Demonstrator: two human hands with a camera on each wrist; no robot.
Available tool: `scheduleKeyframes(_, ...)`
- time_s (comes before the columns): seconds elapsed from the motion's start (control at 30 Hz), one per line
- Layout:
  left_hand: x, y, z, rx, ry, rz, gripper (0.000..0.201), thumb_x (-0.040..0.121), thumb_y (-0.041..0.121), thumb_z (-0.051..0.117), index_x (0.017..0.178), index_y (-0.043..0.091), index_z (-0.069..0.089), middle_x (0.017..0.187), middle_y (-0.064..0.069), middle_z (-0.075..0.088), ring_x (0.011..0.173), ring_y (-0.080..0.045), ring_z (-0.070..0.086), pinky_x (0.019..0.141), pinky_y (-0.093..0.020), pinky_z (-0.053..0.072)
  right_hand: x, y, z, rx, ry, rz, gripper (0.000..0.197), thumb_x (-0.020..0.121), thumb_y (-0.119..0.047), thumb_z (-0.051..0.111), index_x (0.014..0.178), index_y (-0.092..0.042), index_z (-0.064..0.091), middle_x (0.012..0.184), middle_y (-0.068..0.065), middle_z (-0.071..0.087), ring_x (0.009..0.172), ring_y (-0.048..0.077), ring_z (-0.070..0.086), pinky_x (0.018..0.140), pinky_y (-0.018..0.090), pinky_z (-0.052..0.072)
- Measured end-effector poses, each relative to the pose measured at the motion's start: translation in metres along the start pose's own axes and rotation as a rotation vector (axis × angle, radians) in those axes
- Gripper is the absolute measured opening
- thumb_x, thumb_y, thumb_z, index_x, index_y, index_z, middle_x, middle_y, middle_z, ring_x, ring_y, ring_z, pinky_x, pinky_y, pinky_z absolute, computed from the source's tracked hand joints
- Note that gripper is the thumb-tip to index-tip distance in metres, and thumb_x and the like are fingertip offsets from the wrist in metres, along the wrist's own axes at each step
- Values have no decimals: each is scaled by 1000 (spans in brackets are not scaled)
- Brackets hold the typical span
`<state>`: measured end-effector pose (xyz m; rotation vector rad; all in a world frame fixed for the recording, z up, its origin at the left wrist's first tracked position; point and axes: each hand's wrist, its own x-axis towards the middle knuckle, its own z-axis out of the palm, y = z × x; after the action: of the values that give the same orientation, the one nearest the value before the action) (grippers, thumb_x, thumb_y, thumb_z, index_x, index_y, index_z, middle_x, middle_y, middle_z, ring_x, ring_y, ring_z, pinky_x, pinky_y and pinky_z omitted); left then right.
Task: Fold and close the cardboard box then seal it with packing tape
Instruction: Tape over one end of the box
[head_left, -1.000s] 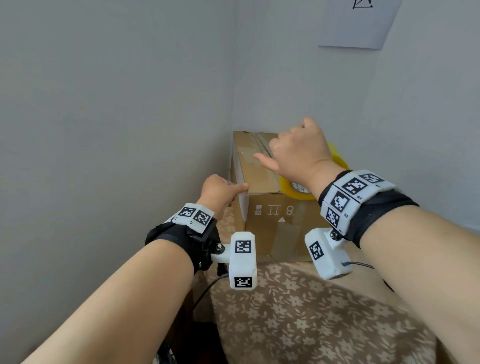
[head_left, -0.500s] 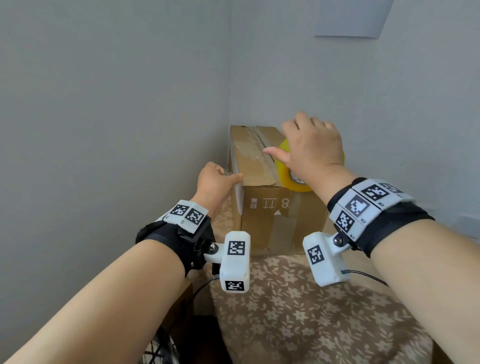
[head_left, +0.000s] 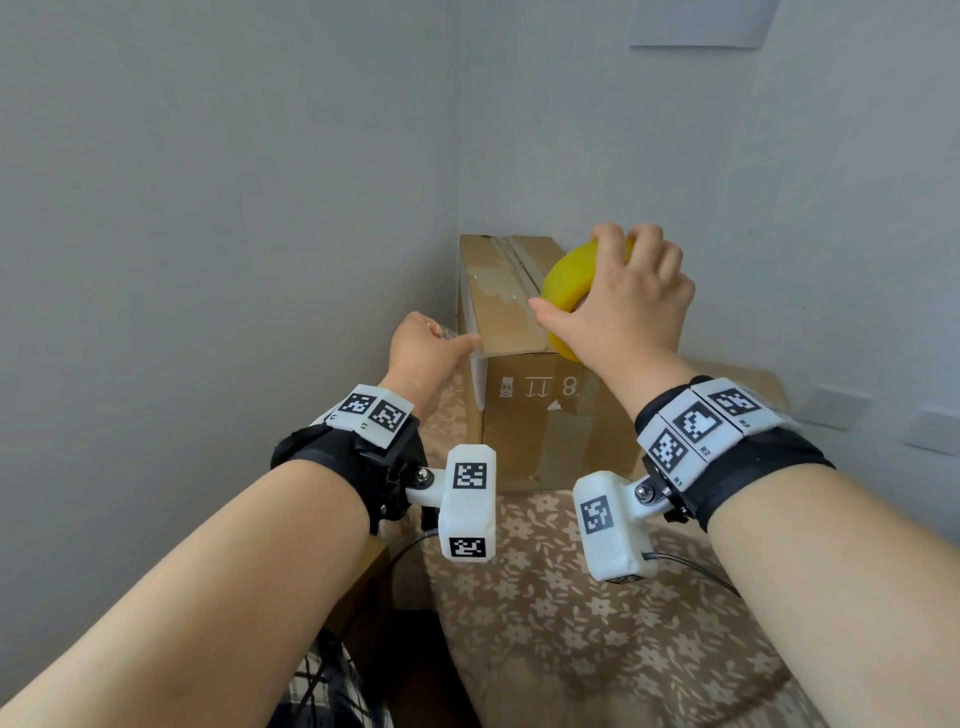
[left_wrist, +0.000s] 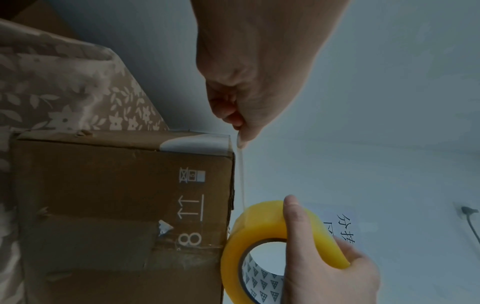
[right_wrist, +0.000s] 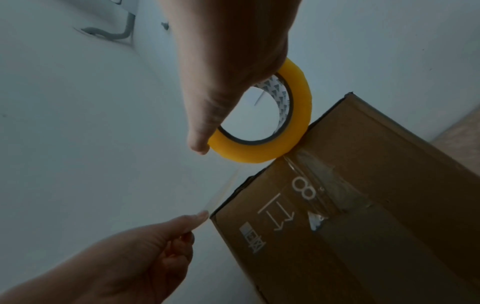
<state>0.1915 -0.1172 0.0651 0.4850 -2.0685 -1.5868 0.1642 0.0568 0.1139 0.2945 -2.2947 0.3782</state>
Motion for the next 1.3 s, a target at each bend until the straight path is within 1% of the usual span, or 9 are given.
scheduleKeyframes(0.3, -5, -8, 4, -9, -20, -64, 36, 83, 25, 70, 74, 18, 36, 66, -1, 44, 54, -15, 39, 52, -24, 36, 4, -9, 1, -83, -62, -69, 83, 68, -69, 62, 130, -19, 40, 133, 13, 39, 118, 35, 38, 91, 47, 35)
scheduleKeyframes(0.43, -13, -16, 8, -144, -115, -220, 34, 90, 22, 62, 61, 11, 51, 57, -3, 47, 45, -13, 39, 51, -20, 42, 6, -8, 1, -78, -76, -82, 84, 68, -72, 61, 129, -19, 41, 133, 13, 39, 118, 35, 38, 91, 48, 36)
scheduleKeyframes(0.57, -16, -18, 11, -180, -142, -277, 28, 93, 20, 59, 68, 7, 58, 58, -3, 50, 47, -11, 42, 52, -19, 45, 5, -8, 2, -104, -79, -109, 83, 68, -73, 60, 128, -19, 41, 133, 13, 39, 118, 34, 38, 91, 48, 36)
scheduleKeyframes(0.67, -17, -18, 12, -193, -155, -330, 23, 93, 23, 58, 84, 3, 55, 61, -4, 49, 49, -13, 44, 47, -22, 43, 3, -10, 4, -114, -65, -140, 82, 67, -72, 61, 127, -19, 42, 132, 13, 40, 117, 35, 39, 92, 49, 35)
scheduleKeyframes(0.87, -23, -21, 13, -136, -215, -408, 32, 96, 32, 50, 73, 10, 50, 55, -1, 38, 47, -15, 37, 47, -25, 38, 5, -11, 4, -113, -79, -139, 81, 68, -72, 60, 128, -21, 41, 133, 12, 39, 119, 34, 38, 93, 49, 34)
scheduleKeyframes(1.0, -23, -22, 12, -181, -144, -319, 11, 93, 11, 54, 87, 2, 56, 60, -4, 47, 45, -13, 43, 45, -21, 43, 6, -8, 3, -58, -86, -102, 79, 68, -68, 62, 128, -21, 42, 134, 12, 38, 120, 35, 37, 94, 49, 34)
scheduleKeyframes(1.07, -21, -19, 10, -211, -70, -238, 7, 92, 2, 50, 85, 2, 53, 65, -7, 54, 47, -13, 52, 48, -21, 50, 6, -6, 3, -28, -85, -73, 79, 68, -66, 63, 129, -20, 41, 134, 12, 38, 120, 35, 36, 94, 49, 34)
scheduleKeyframes(1.17, -15, -10, 1, -166, 43, -95, 8, 95, 3, 44, 88, 8, 44, 69, -6, 56, 52, -13, 54, 53, -22, 50, 5, -3, 3, -19, -68, -66, 80, 68, -65, 64, 128, -19, 42, 133, 13, 39, 119, 36, 37, 93, 49, 34)
scheduleKeyframes(1.3, -13, -8, -8, -48, 12, -33, 5, 91, 3, 44, 95, 6, 45, 67, -3, 53, 48, -9, 49, 43, -15, 43, 4, -5, 4, -51, -64, -89, 78, 68, -65, 63, 127, -19, 42, 132, 13, 39, 118, 36, 38, 93, 49, 34)
